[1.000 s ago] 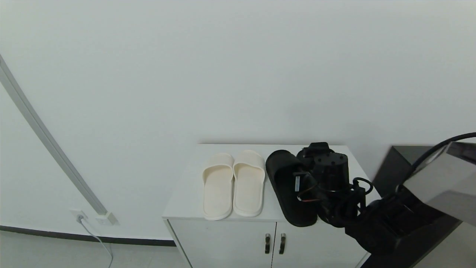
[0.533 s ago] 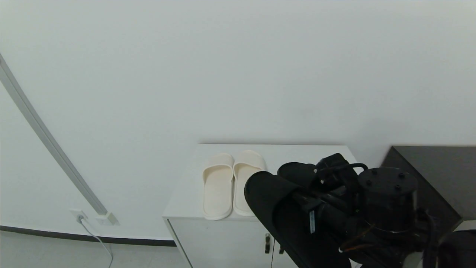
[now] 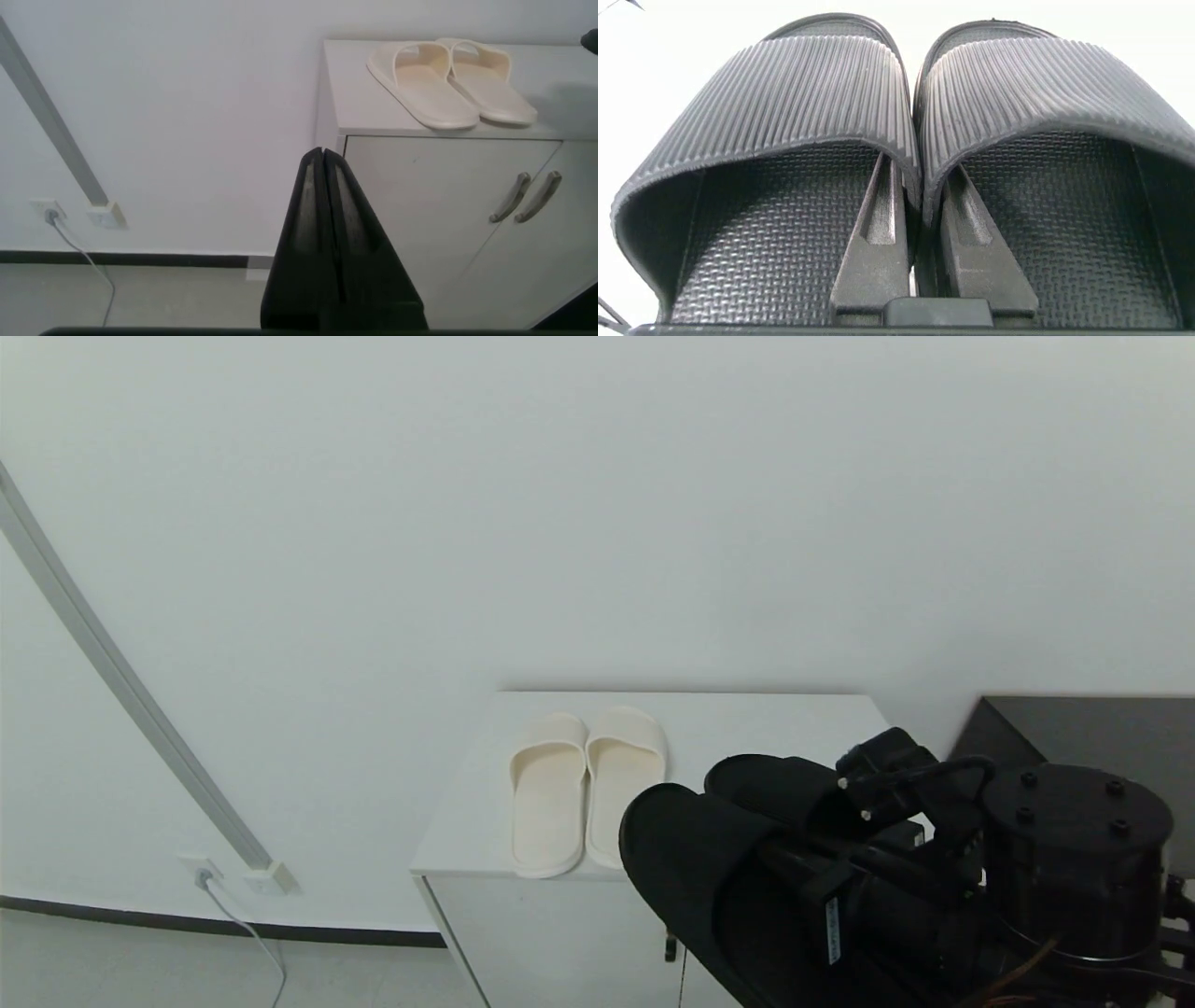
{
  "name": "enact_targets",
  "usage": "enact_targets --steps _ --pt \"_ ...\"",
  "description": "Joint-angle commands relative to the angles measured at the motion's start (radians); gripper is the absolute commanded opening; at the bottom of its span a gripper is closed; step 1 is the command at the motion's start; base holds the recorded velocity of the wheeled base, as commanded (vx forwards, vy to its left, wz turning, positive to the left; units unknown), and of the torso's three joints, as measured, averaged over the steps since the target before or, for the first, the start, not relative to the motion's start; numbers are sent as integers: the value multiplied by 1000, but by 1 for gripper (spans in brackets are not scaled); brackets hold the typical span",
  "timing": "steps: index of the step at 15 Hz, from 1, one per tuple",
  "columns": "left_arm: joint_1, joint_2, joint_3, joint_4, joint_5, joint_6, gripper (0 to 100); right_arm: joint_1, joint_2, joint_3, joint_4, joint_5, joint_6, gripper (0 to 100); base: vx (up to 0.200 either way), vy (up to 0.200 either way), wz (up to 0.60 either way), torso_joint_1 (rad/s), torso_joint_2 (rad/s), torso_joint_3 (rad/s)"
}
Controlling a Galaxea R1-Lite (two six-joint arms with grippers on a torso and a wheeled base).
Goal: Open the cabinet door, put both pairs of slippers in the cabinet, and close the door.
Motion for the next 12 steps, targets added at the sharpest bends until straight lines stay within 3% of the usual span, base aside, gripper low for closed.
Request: enact_targets --steps 1,5,12 --pt "0 2 -1 0 0 0 0 -1 -8 6 -3 1 0 0 -200 0 0 2 2 -2" --pt "0 2 -1 0 0 0 0 -11 -7 9 -3 1 0 0 -200 0 0 -12 -1 4" --pt "0 2 -1 0 0 0 0 -22 -10 21 -4 27 -1 0 0 0 0 0 0 0"
